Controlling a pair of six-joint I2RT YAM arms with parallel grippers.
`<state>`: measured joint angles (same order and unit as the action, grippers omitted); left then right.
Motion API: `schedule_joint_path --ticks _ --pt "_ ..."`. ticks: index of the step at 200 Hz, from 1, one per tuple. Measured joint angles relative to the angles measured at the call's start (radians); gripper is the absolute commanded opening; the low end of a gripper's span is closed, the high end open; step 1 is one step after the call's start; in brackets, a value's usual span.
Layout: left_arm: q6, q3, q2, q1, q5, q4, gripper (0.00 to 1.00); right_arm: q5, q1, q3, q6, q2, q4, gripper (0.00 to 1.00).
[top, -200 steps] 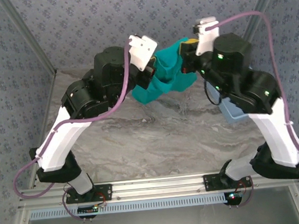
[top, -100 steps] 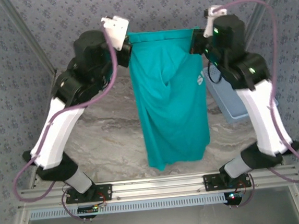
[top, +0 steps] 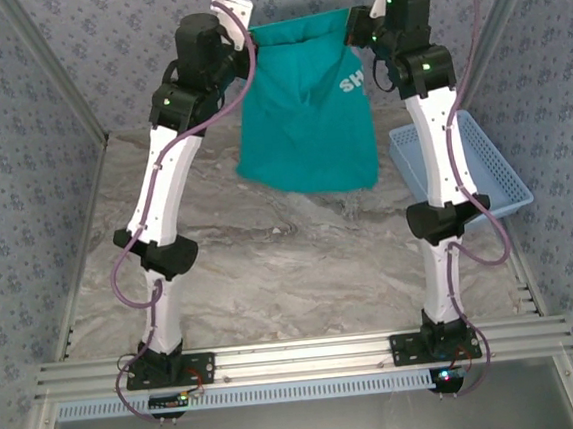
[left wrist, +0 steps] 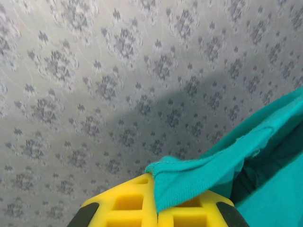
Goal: Fold the inside-out t-shirt
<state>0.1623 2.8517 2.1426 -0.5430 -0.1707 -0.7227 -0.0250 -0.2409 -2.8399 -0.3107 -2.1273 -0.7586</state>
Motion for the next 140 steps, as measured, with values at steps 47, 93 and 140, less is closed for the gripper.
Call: schedule_joint_path --ticks 47,93,140 --pt "0.049 -0.145 -0.177 -0.031 0.082 -0.007 0.00 0.045 -0.094 0.344 0.032 0.303 0.075 0.00" --pt "-0.002 -1.074 -0.691 -0.062 0.120 0.198 0.03 0.143 -0.221 1.175 0.014 0.766 0.307 0.00" --pt "-0.239 -2.031 -1.023 -0.216 0.142 0.421 0.40 0.272 -0.473 2.050 -0.240 1.054 0.407 0.34"
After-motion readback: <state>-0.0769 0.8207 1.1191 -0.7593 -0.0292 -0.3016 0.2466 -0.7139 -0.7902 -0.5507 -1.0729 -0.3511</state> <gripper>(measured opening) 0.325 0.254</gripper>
